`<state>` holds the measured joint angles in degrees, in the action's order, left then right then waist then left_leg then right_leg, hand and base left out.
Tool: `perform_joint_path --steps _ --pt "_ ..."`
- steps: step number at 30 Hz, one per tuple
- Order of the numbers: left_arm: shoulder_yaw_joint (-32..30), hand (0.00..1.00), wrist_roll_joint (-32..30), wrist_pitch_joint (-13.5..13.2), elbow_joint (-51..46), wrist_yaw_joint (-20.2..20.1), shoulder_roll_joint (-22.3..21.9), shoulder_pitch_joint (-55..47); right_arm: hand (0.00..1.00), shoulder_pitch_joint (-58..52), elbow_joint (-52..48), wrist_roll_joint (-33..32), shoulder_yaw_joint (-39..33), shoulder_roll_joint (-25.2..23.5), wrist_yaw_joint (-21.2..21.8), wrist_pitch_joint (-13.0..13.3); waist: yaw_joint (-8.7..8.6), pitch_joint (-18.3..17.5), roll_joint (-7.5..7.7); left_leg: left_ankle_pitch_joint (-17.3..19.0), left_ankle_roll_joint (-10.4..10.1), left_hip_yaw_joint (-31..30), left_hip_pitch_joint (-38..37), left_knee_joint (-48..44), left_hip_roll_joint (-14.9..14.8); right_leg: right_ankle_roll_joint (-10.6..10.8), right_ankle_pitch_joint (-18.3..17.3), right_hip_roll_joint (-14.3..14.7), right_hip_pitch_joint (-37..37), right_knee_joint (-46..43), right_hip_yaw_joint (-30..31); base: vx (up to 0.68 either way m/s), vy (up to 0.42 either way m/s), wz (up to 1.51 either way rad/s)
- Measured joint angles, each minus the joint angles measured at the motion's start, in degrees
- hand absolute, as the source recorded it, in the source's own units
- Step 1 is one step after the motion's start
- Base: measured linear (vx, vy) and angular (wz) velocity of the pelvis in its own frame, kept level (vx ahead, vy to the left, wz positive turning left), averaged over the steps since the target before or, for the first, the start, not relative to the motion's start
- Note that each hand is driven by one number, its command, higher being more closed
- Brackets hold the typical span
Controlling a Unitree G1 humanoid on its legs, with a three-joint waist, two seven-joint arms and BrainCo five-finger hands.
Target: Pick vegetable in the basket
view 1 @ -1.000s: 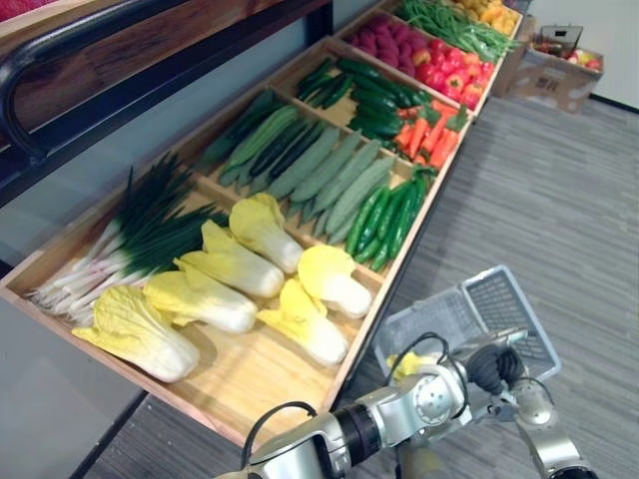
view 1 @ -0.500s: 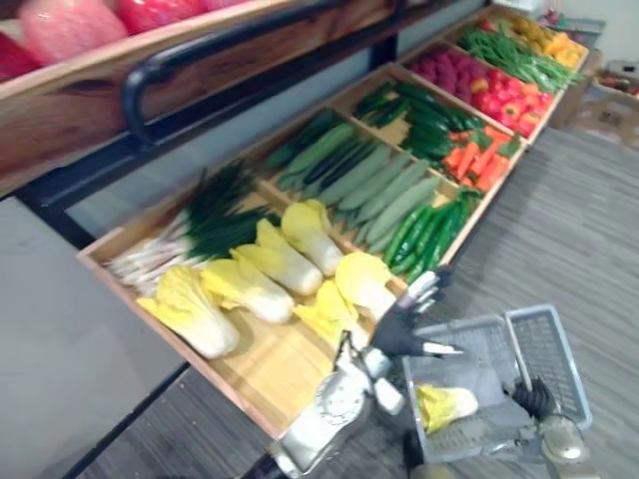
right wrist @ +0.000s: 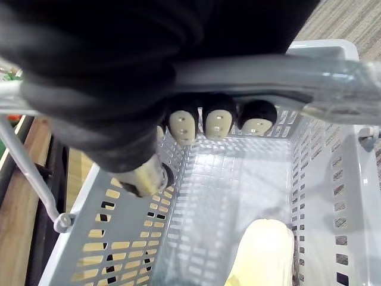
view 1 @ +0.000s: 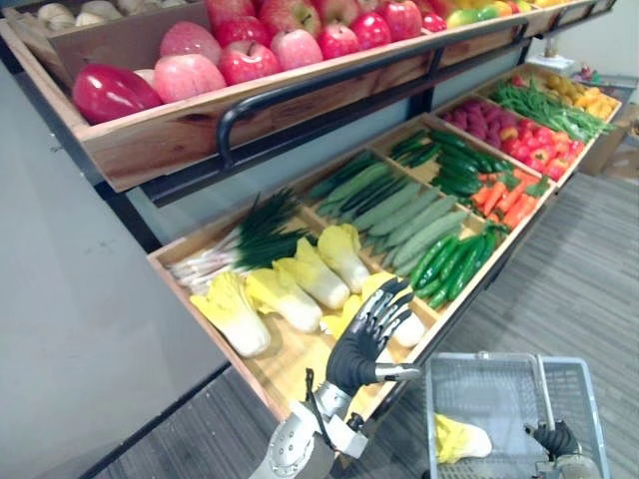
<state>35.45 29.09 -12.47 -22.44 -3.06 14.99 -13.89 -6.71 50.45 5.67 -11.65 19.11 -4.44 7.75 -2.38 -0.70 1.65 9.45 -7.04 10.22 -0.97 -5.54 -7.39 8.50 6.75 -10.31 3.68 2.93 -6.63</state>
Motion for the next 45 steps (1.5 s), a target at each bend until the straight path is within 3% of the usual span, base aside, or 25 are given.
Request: perform_joint_path --steps 9,10,12,13,14,15,17,19,21,23,24,25,27,29,32,33,34,35,36,37,39,41,42,44,45 --pt "-4.4 0.0 -0.2 0.1 0.0 0.9 -0.1 0.0 1.0 0.9 2.5 -0.1 -1.5 0.2 -2.3 -0.4 1.26 0.7 0.23 -0.4 -0.4 -8.1 6.0 -5.7 -1.0 -1.3 -3.1 0.3 0.1 -4.6 -7.7 -0.05 -0.042 0.43" --pt "-4.6 0.0 -0.2 0.1 0.0 1.0 -0.3 0.1 1.0 1.3 2.7 -0.2 -1.6 0.3 -2.7 -0.5 1.37 1.1 -0.24 -0.5 -0.5 -8.8 7.0 -7.0 -1.3 -1.7 -3.4 0.5 0.4 -5.6 -8.4 -0.08 -0.046 0.44" --pt "-5.1 0.0 -0.3 0.2 0.0 1.9 -0.4 0.2 1.0 2.7 2.7 -1.3 -3.0 0.4 -2.9 -1.2 1.88 2.8 -1.24 -1.9 -0.6 -10.4 11.9 -12.3 -2.4 -4.8 -5.9 1.3 3.5 -9.9 -10.0 -0.16 -0.076 0.58" --pt "-5.3 0.0 -0.3 0.3 0.3 2.2 -0.4 0.4 1.0 3.3 2.7 -1.3 -3.5 0.3 -2.9 -1.3 2.47 3.8 -0.17 -5.4 -0.2 -11.0 12.8 -11.0 -2.0 -6.0 -6.5 1.1 4.2 -10.6 -10.5 -0.18 -0.104 0.57" --pt "-5.4 0.0 -0.3 0.4 0.3 2.2 -0.3 0.4 1.0 3.3 2.6 -1.3 -3.7 0.2 -2.8 -1.2 2.43 4.2 0.88 -6.2 0.4 -10.8 12.3 -10.4 -1.1 -6.4 -6.6 -0.6 4.5 -10.3 -11.1 -0.21 -0.093 0.59" --pt "-4.8 0.0 -0.4 0.7 0.3 2.2 -1.5 0.5 1.0 3.2 2.7 -1.3 -4.1 0.9 -2.8 -1.2 2.76 5.5 0.95 -1.2 2.4 -8.3 15.3 -24.4 -1.6 -6.1 -6.3 -1.2 4.7 -11.3 -13.1 -0.2 -0.039 0.35" --pt "-2.3 0.0 -0.7 0.7 0.3 1.8 -2.5 0.1 1.0 2.6 2.1 -1.3 -4.1 2.1 -2.9 -1.4 4.02 5.3 -1.86 2.1 1.9 -5.9 13.7 -41.3 -1.9 -6.6 -5.8 -0.4 2.5 -10.9 -14.5 -0.16 0.011 0.27" --pt "-1.2 0.0 -1.6 0.8 0.3 1.1 -3.6 0.1 1.0 1.2 1.9 -1.3 -4.0 2.1 -2.6 -1.4 3.32 4.6 -2.82 2.8 1.5 -5.2 9.6 -40.0 -0.9 -6.3 -5.4 -0.1 2.0 -9.9 -16.4 -0.12 0.056 0.55" --pt "-2.0 0.0 -2.7 0.8 0.3 1.0 -3.6 0.0 1.0 1.5 1.7 -1.3 -4.3 1.2 -2.6 -1.4 3.02 4.2 -2.66 6.1 -0.2 -6.1 8.3 -33.0 -0.1 -6.2 -5.3 0.0 3.2 -8.7 -17.0 -0.14 0.073 0.45" --pt "-2.5 0.0 -3.1 1.0 0.2 1.0 -2.9 -0.9 1.0 2.2 2.0 -1.2 -4.2 0.9 -2.4 -1.4 2.44 2.7 -2.05 7.8 1.6 -5.9 6.5 -21.3 1.4 -5.7 -4.9 0.0 5.2 -6.3 -16.9 -0.17 0.065 0.44" --pt "-2.7 0.0 -3.3 1.0 0.1 0.9 -3.0 -0.8 1.0 2.6 2.3 -1.2 -5.3 0.6 -2.6 -1.3 1.89 2.7 -2.47 10.9 4.3 -6.0 5.2 -15.3 1.9 -6.2 -1.2 -0.1 6.8 -5.8 -17.3 -0.19 0.09 0.55" --pt "-3.1 0.0 -3.4 1.2 0.3 0.9 -2.6 -0.9 1.0 3.1 2.9 -1.2 -6.0 -0.4 -2.6 -1.6 2.33 3.1 -1.29 10.2 3.9 -5.3 5.1 -15.3 2.9 -6.3 1.0 -0.9 7.1 -6.0 -16.7 -0.25 0.103 0.29" --pt "-3.2 0.0 -3.5 1.5 0.3 0.9 -2.2 -3.3 1.0 3.3 3.2 -1.2 -5.6 -1.8 -2.5 -1.6 2.76 3.6 0.0 11.0 3.7 -4.9 6.0 -17.1 2.9 -6.0 1.3 -1.0 7.1 -6.2 -16.0 -0.25 0.072 -0.1" --pt "-3.1 0.0 -4.4 1.6 0.3 0.7 -2.2 -3.3 1.0 3.8 2.7 -1.2 -5.2 -2.8 -2.6 -1.7 2.84 3.7 -0.04 11.6 3.9 -4.4 6.9 -18.8 2.7 -5.9 1.2 -0.9 7.7 -6.1 -14.9 -0.15 0.062 -0.16" --pt "-3.3 0.0 -5.7 1.9 0.3 0.6 -1.0 -3.0 1.0 3.1 -0.1 -1.0 -3.6 -5.4 -2.5 -2.3 2.78 3.9 0.07 12.5 4.2 -2.7 9.7 -22.8 1.6 -1.4 0.2 0.9 10.1 -6.6 -10.5 -0.13 0.037 -0.37" --pt "-3.6 0.0 -5.6 2.2 0.3 0.5 -0.9 -3.0 1.0 2.5 -1.3 -1.0 -3.6 -6.2 -2.4 -2.4 2.75 3.9 -0.44 11.4 5.5 -1.8 9.6 -22.3 0.4 3.0 -3.1 1.6 10.5 -6.8 -10.2 -0.12 -0.003 -0.43" --pt "-4.2 0.0 -5.6 2.2 0.2 0.4 -1.1 -3.0 1.0 2.7 -1.9 -0.9 -3.4 -6.4 -2.4 -2.4 2.8 3.9 -0.79 11.0 5.9 -0.3 9.4 -21.4 -0.5 3.5 -4.7 1.7 10.9 -7.6 -11.1 -0.11 -0.011 -0.79" --pt "-6.3 0.0 -5.6 1.8 0.0 0.3 -1.6 -2.8 1.0 3.9 -2.7 -0.9 -2.8 -6.3 -2.1 -2.4 3.05 5.0 -0.5 10.4 6.2 3.0 7.7 -20.5 -1.4 -1.7 -6.5 -0.1 13.4 -17.1 -14.2 -0.13 -0.036 -1.05" --pt "-8.4 0.0 -5.4 1.8 0.1 0.5 -1.2 -2.6 1.0 4.6 -2.6 -0.9 -2.8 -6.3 -1.9 -2.4 3.21 6.1 0.48 10.4 6.2 6.1 5.7 -20.2 -1.9 -7.8 -10.6 -3.1 13.8 -28.9 -18.5 -0.1 -0.025 -1.11" --pt "-8.9 0.0 -5.4 1.8 0.1 0.5 -1.0 -2.6 1.0 4.6 -2.6 -0.8 -2.5 -6.2 -1.8 -2.3 3.5 6.1 0.84 10.4 6.2 7.4 4.8 -19.9 -2.0 -9.1 -11.9 -4.4 12.9 -33.2 -20.1 -0.08 -0.081 -1.03" --pt "-8.9 0.0 -5.0 1.6 0.1 0.6 -1.3 -1.5 1.0 3.6 -2.6 1.2 -0.5 -5.1 -1.1 -2.1 4.12 5.4 2.31 10.4 5.7 11.4 3.9 -19.3 -4.0 -8.3 -17.6 -5.3 9.6 -37.6 -20.2 -0.02 -0.148 -0.97" --pt "-8.9 0.0 -4.7 1.5 0.2 0.5 -1.2 -0.6 1.0 3.6 -2.9 1.3 0.2 -4.8 -0.4 -2.0 3.83 4.8 3.32 9.6 4.2 14.4 4.0 -18.6 -5.5 -6.2 -17.8 -3.7 8.8 -32.4 -17.5 0.03 -0.191 -1.06" --pt "-9.4 0.0 -4.4 1.4 0.8 0.5 -1.4 -0.1 1.0 3.0 -3.0 1.3 0.8 -4.0 -0.1 -2.0 3.89 4.5 2.43 9.1 3.1 16.1 4.0 -17.8 -6.3 -5.9 -17.3 0.0 7.8 -25.7 -16.4 0.05 -0.214 -1.16" --pt "-9.5 0.0 -4.4 1.5 1.4 0.5 -2.6 0.2 1.0 1.7 -3.2 1.8 1.0 -3.3 0.0 -2.0 3.82 3.5 0.16 6.7 2.5 19.5 2.6 -14.1 -8.0 -7.1 -12.7 4.9 6.9 -17.6 -13.9 0.08 -0.118 -1.09" --pt "-9.8 0.0 -4.3 1.5 1.4 0.5 -2.8 0.3 1.0 1.4 -3.2 1.8 1.0 -3.3 0.1 -2.0 3.77 3.4 -0.13 6.0 2.3 20.7 1.9 -13.1 -8.2 -7.4 -11.7 5.9 6.6 -15.7 -12.9 0.11 -0.101 -1.09"
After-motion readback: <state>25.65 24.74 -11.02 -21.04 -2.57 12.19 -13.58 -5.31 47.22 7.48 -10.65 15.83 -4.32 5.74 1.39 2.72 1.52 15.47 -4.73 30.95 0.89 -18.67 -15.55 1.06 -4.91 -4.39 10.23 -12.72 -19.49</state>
